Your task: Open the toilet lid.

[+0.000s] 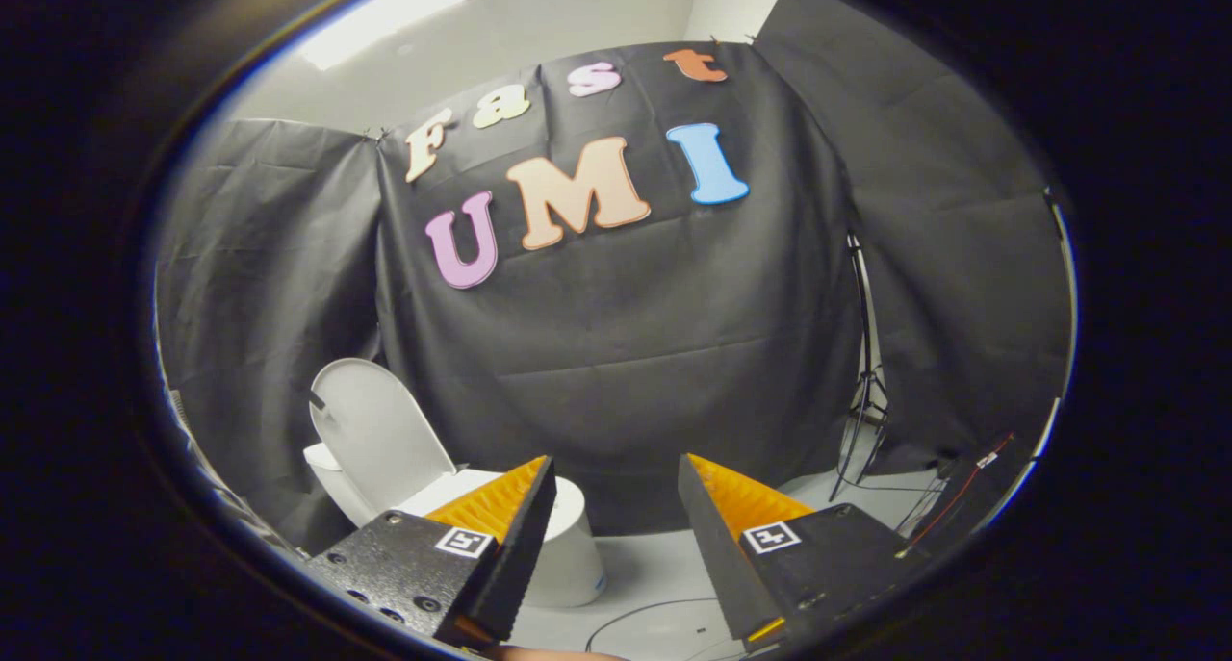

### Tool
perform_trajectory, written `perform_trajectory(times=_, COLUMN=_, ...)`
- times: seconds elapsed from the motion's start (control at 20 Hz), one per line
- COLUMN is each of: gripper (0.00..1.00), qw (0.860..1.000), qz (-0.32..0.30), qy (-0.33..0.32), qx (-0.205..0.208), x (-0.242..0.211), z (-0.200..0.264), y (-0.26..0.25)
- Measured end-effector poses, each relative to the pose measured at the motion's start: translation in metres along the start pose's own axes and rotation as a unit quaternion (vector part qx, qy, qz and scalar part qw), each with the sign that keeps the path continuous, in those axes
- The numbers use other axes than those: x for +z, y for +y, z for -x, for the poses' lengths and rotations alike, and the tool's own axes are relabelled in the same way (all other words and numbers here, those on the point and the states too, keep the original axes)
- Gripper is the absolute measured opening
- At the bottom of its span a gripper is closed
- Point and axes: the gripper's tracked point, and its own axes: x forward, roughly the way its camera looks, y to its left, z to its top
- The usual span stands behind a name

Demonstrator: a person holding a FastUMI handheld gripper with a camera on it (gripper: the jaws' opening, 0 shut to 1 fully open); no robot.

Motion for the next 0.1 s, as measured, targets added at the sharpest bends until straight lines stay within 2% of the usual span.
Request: perform_trajectory(times=0.1, gripper=0.8, qw=1.0, qz=0.003, qy=-0.009, qx=0.003, x=0.0005, z=-0.0005, y=0.0021)
